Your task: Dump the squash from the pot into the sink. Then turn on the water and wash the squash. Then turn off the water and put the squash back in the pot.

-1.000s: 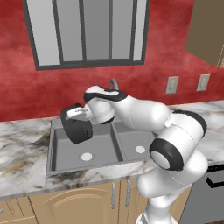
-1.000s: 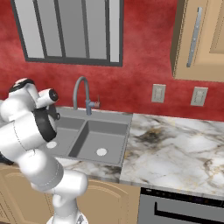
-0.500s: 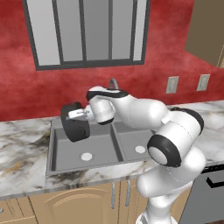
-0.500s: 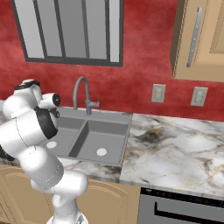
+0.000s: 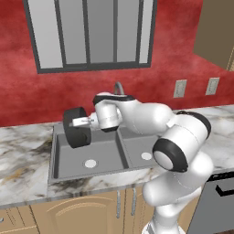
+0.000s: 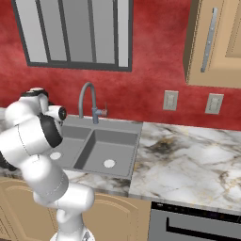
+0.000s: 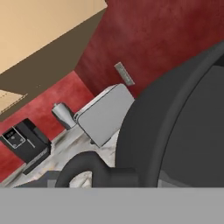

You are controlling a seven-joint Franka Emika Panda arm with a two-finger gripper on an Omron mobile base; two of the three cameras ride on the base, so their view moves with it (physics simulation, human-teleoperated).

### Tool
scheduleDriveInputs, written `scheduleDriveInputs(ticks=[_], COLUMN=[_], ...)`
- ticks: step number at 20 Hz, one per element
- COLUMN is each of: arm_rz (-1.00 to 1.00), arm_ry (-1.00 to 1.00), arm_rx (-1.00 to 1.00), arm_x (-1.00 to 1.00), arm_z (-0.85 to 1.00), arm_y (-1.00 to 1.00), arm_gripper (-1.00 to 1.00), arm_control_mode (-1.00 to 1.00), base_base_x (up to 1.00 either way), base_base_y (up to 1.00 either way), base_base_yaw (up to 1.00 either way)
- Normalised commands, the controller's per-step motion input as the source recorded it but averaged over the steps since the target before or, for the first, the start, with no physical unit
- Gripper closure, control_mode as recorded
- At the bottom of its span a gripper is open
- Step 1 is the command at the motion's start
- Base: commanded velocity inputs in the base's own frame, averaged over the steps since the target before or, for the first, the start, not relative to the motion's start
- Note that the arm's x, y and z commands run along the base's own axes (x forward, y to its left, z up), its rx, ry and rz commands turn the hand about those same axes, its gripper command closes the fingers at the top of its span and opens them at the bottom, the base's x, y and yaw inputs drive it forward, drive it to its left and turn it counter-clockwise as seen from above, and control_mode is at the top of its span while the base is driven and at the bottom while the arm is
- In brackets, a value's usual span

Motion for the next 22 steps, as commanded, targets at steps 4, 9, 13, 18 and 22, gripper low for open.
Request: scheduleDriveInputs(ticks=[4,9,13,18,22], arm_rz=[0.00,0.00,0.00,0.00,0.00], arm_ry=[-0.02,-0.01,-0.04,-0.05,-0.06], arm_rx=[0.05,0.05,0.06,0.09,0.10], arm_x=[0.07,0.04,0.09,0.15,0.20], arm_z=[-0.16,-0.19,-0.09,-0.01,-0.01], arm_y=[0.04,0.09,0.03,0.00,0.00], arm_gripper=[1.00,1.00,1.00,1.00,1.00], arm_control_mode=[-1.00,-1.00,-1.00,-1.00,-1.00], base_base_x=[0.00,0.00,0.00,0.00,0.00], base_base_y=[0.00,0.00,0.00,0.00,0.00], base_base_yaw=[0.00,0.00,0.00,0.00,0.00])
